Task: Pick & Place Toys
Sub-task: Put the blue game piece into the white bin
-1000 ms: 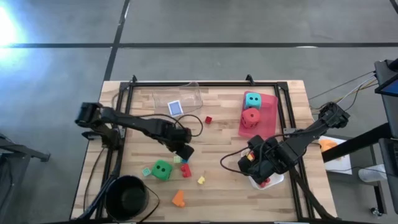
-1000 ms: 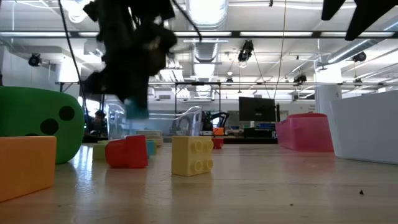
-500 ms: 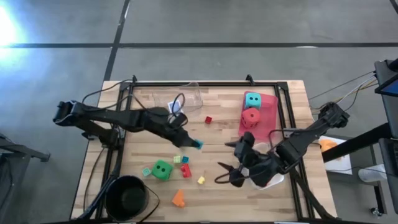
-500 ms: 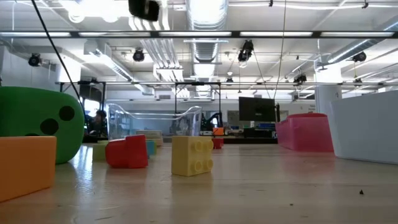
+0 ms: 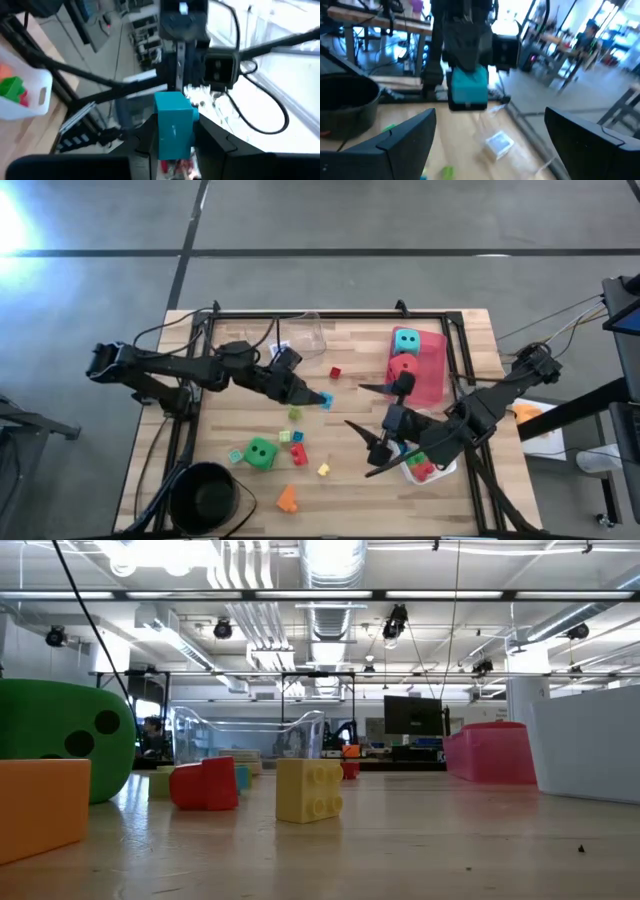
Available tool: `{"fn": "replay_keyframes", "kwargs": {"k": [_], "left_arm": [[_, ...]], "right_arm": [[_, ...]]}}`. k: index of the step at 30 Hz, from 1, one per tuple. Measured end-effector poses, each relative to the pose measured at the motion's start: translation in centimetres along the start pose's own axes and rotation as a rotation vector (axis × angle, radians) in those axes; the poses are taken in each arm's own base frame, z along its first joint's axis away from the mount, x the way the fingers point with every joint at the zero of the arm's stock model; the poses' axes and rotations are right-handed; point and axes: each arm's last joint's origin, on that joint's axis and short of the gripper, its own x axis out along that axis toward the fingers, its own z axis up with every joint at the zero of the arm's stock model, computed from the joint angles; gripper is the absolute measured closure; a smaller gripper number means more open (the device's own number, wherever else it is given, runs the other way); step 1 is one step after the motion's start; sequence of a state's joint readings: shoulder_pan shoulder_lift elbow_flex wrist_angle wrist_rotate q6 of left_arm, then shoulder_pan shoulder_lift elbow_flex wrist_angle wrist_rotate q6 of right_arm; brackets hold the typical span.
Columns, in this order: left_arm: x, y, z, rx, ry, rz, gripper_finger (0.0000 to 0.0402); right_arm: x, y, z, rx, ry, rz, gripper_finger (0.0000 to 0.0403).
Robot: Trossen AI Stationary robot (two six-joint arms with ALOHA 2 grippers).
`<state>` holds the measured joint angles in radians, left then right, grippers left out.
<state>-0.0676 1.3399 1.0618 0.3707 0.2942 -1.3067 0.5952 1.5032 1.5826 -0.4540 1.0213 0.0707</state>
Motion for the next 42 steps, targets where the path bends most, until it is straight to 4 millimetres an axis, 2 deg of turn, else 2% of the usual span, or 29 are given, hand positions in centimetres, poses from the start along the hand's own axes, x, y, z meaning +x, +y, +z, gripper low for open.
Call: {"fn": "replay_keyframes", "kwargs": {"k": [5, 12, 16, 30, 33, 42], "left_arm": [[0.0, -0.2, 0.5, -0.022, -0.048, -0.037, 0.0311], [0.0, -0.4, 0.7, -0.011, -0.075, -0.054, 0.0311], [0.1, -0.3, 0.7, -0.010, -0.077, -0.053, 0.0311], [0.5, 0.1, 0.8, -0.005, -0.073, -0.061, 0.0311], [0.5, 0.1, 0.8, 0.001, -0.071, -0.061, 0.0311], [0.5, -0.2, 0.6, 0.032, -0.056, -0.089, 0.0311]], "right_arm": [[0.7, -0.4, 1.0, -0.055, -0.055, -0.025, 0.0035], [2.5, -0.8, 1.0, -0.034, -0.057, 0.020, 0.0035], [3.6, -0.5, 0.6, -0.039, -0.041, 0.004, 0.0035], [6.2, 0.5, 1.8, -0.063, -0.035, 0.017, 0.0037], [6.6, 0.7, 1.9, -0.076, -0.022, 0.015, 0.0060], [6.8, 0.4, 1.9, -0.052, -0.005, 0.006, 0.0194]]}}
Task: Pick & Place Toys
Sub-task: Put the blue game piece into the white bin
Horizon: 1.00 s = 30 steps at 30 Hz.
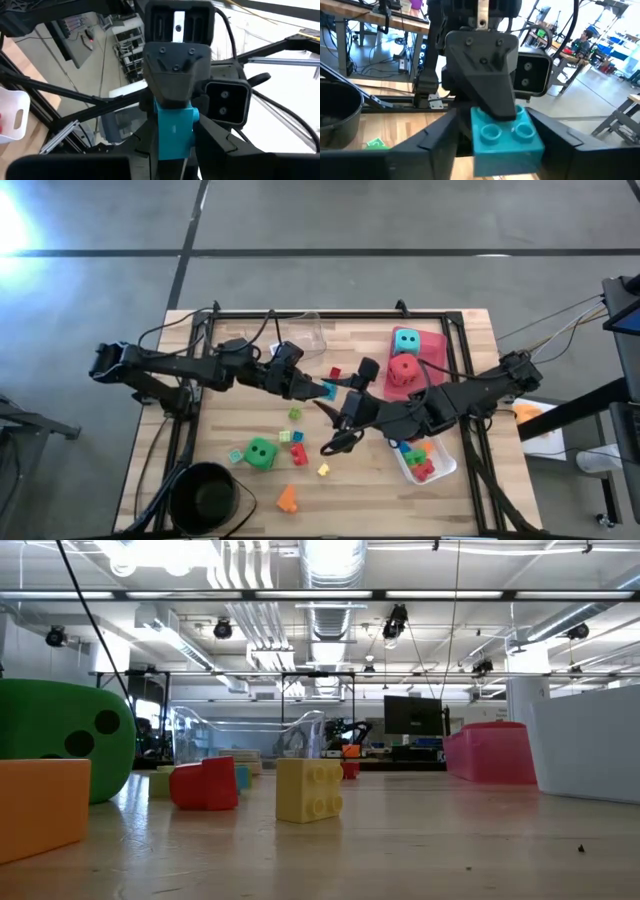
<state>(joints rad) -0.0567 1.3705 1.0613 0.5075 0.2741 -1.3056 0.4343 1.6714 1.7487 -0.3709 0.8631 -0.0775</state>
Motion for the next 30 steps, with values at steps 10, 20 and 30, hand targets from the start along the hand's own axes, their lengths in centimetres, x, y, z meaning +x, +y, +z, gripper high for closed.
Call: {"fn": "replay_keyframes", "kwargs": {"k": [10, 20, 30], "left_arm": [[0.0, 0.0, -0.1, 0.029, 0.018, -0.002, 0.0311], [0.0, 0.0, -0.1, 0.075, 0.031, -0.006, 0.0181], [-0.1, 0.4, -0.4, 0.114, 0.107, 0.022, 0.0053]], "right_arm": [[-0.1, -0.1, 0.2, -0.011, -0.006, 0.002, 0.0271], [-0.2, 0.0, 0.3, -0.005, -0.008, 0.006, 0.0271], [-1.6, 0.0, 0.1, 0.120, 0.029, 0.040, 0.0271]]}}
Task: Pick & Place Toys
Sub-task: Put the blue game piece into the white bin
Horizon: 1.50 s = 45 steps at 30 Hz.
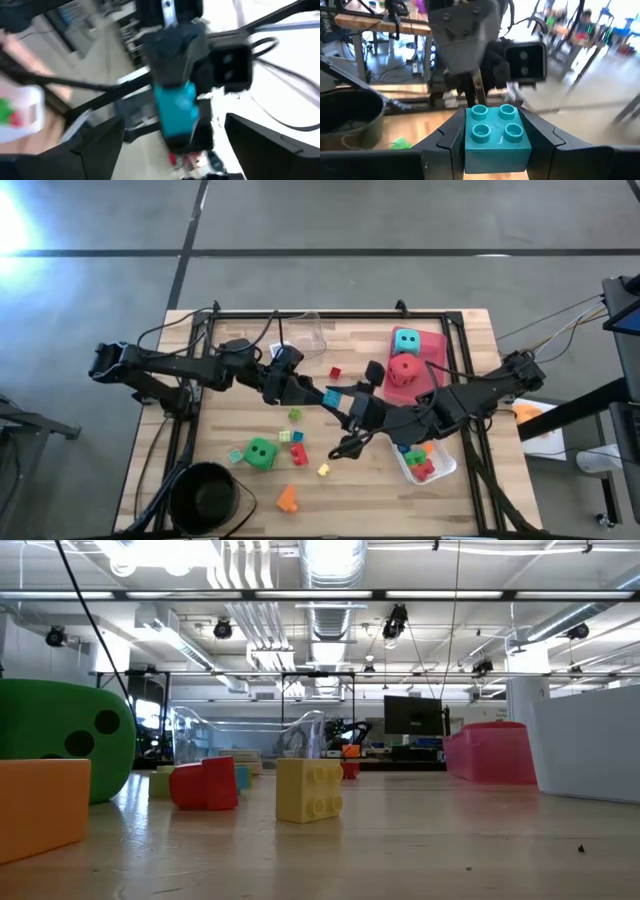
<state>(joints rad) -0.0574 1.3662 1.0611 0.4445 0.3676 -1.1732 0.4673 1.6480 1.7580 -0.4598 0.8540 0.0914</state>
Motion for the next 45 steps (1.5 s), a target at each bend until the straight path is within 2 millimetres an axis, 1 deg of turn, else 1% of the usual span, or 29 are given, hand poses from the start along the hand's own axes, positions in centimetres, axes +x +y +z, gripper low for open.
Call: {"fn": "replay_keyframes", "kwargs": {"k": [7, 11, 18, 22, 28, 33, 40, 45], "left_arm": [[-0.6, 2.1, -1.0, -0.061, 0.082, 0.244, 0.0045], [-1.2, 3.7, -1.7, -0.105, 0.094, 0.448, 0.0045], [-3.6, 6.4, -2.5, -0.171, 0.112, 0.835, 0.0045], [-4.7, 7.7, -2.7, -0.194, 0.135, 0.998, 0.0045], [-4.9, 9.7, -2.9, -0.190, 0.177, 1.125, 0.0045], [-4.6, 11.9, -3.4, -0.213, 0.221, 1.224, 0.0045], [-4.1, 14.9, -4.1, -0.228, 0.290, 1.312, 0.0045], [-4.1, 16.6, -4.3, -0.255, 0.311, 1.371, 0.0045]], "right_arm": [[-2.8, -1.2, -2.0, 0.176, 0.194, -0.019, 0.0271], [-4.4, -1.7, -3.5, 0.252, 0.342, -0.030, 0.0271], [-6.4, -2.5, -6.7, 0.377, 0.661, -0.141, 0.0271], [-7.0, -2.5, -8.6, 0.428, 0.793, -0.219, 0.0271], [-7.2, -2.0, -11.9, 0.473, 0.985, -0.287, 0.0271], [-7.5, -1.9, -14.6, 0.517, 1.088, -0.347, 0.0271], [-8.5, -1.9, -17.6, 0.640, 1.108, -0.303, 0.0271], [-9.0, -2.1, -20.3, 0.725, 1.099, -0.292, 0.0271]]}}
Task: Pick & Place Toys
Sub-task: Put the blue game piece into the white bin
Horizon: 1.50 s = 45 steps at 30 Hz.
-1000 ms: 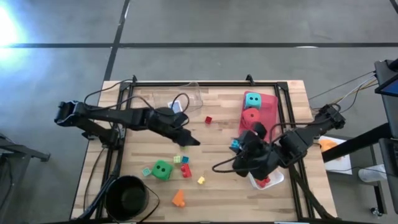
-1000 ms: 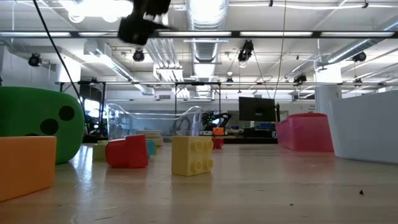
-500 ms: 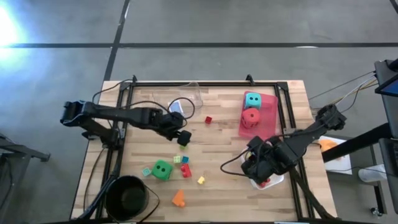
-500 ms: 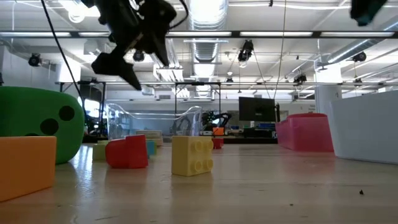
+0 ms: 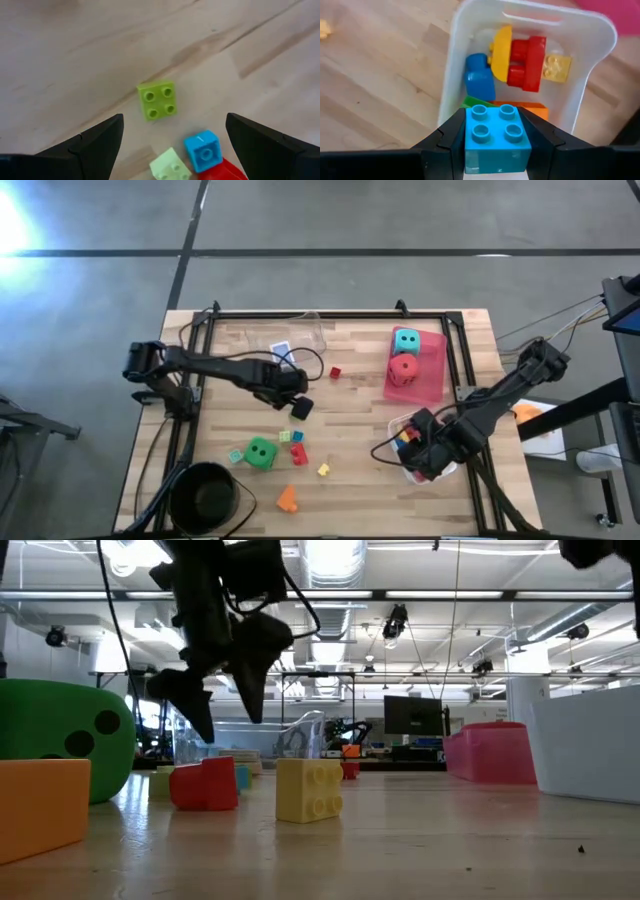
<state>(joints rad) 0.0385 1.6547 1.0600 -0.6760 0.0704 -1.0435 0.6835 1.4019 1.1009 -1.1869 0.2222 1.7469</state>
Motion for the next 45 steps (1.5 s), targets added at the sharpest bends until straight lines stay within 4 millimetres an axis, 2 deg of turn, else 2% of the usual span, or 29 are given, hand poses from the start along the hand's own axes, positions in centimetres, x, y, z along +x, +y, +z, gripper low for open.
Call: {"fn": "replay_keyframes", "kwargs": {"k": [9, 19, 33, 45], "left_arm": [[1.4, 0.6, 0.7, -0.027, 0.019, 0.054, 0.0045], [1.4, 0.6, 0.6, -0.030, 0.020, 0.054, 0.0045], [1.4, 0.5, 0.6, -0.029, 0.020, 0.053, 0.0045], [1.4, 0.5, 0.6, -0.027, 0.022, 0.049, 0.0045]], "right_arm": [[3.9, -2.0, 0.1, 0.082, -0.005, -0.043, 0.0271], [6.9, -1.6, -0.1, 0.095, -0.011, -0.064, 0.0271], [7.9, -0.9, -0.4, 0.092, -0.007, -0.066, 0.0271], [7.9, -0.9, -0.4, 0.114, -0.003, -0.061, 0.0208]]}}
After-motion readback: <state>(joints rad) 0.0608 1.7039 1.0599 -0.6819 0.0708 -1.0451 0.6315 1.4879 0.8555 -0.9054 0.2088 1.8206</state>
